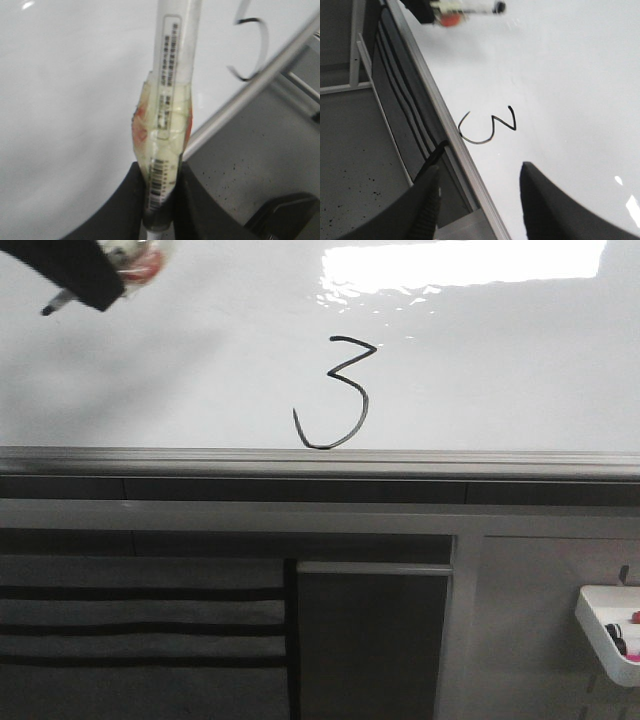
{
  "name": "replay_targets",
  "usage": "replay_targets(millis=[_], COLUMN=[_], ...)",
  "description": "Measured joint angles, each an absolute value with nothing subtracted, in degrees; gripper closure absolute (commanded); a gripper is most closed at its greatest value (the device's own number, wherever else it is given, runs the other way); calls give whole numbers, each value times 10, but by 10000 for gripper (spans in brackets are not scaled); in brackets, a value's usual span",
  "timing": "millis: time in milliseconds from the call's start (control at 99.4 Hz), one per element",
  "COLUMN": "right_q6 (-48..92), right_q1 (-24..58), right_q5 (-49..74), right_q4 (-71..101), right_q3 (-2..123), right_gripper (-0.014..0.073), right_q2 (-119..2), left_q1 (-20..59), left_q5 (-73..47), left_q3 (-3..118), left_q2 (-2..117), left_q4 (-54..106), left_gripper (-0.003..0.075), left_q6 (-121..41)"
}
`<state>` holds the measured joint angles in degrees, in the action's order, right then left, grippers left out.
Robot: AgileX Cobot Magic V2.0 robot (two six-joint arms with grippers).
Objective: Write number 3 on whiteboard
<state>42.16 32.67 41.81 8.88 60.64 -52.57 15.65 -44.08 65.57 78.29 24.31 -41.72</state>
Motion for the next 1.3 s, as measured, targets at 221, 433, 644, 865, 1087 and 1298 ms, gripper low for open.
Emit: replay_targets(millis=[221,433,644,865,1087,1298], right_q6=[413,409,409,409,408,408], right_q1=[309,309,309,309,309,309], right_q5=[450,453,454,455,455,456], right_q4=[89,89,89,89,89,89], right_q3=[606,606,606,606,606,606], right_gripper=[272,272,272,272,272,272], right_q2=[-521,-521,-521,-521,-521,-521], left_q1=[61,52,52,52,52,52], left_q5=[-358,-313,-308,-307,-304,-304], left_q3=[612,601,601,601,601,601], left_q2=[799,827,838,840,840,840], left_q4=[315,359,363,365,365,365], left_gripper=[738,738,738,738,738,738], left_q6=[-381,-377,-376,-376,-376,-376])
